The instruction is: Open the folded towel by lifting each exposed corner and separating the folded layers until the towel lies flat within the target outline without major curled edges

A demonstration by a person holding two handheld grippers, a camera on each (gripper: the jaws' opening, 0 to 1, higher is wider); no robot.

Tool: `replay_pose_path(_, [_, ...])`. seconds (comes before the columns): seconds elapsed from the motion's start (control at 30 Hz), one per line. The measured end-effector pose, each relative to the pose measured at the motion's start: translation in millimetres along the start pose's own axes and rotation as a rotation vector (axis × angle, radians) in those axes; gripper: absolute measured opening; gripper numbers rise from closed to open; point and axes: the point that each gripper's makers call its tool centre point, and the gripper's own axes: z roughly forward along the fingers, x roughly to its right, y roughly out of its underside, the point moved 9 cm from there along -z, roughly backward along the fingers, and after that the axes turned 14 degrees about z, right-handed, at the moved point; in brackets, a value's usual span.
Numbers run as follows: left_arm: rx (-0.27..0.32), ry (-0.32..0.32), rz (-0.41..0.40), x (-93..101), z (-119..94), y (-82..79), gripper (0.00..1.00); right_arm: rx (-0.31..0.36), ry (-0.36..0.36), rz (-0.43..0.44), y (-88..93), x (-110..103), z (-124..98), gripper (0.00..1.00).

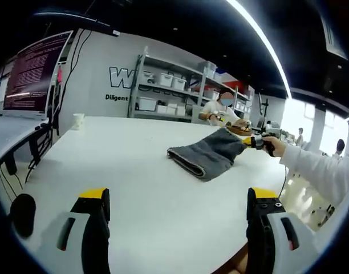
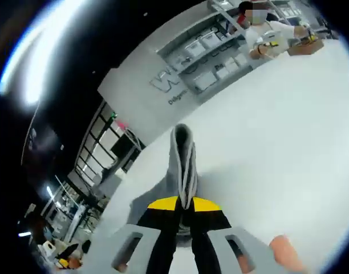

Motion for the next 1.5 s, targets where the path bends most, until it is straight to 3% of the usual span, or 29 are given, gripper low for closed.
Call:
replay_pose_path(0.17, [0.000, 0.004, 0.005, 0.8, 0, -0.8, 0.99, -0.011, 0.110, -0.178, 13.1, 16, -16, 0.01])
replay_pose_path(0.4, [-0.001, 0.000, 0.007, 1.2, -2, -1.3, 0.99, -0.034, 0.190, -0.366, 22.6, 27, -24, 0.01])
replay_pose_path(0.57, [-0.002, 0.002, 0.010, 1.6, -1, -2.3, 0.99, -0.078, 0.268, -0.639, 31.8, 30, -26, 0.01])
replay_pose_path(0.73, [-0.005, 0.006, 0.011, 1.7, -1, -2.7, 0.99, -0.103, 0.314, -0.730, 37.3, 34, -22, 0.01])
replay_pose_path(0.97, [-0.004, 0.001, 0.009, -0.4, -2, -1.9, 0.99, -0.118, 0.330, -0.751, 35.7, 44, -18, 0.02])
replay_pose_path(1.17, [-0.007, -0.005, 0.004, -3.2, -3, -1.4, 0.99, -0.101, 0.299, -0.725, 32.1, 45, -22, 0.04])
replay_pose_path(1.5, [-0.015, 0.000, 0.013, 0.5, 1, -2.0, 0.99, 0.005, 0.253, -0.654, 21.4, 43, -49, 0.23])
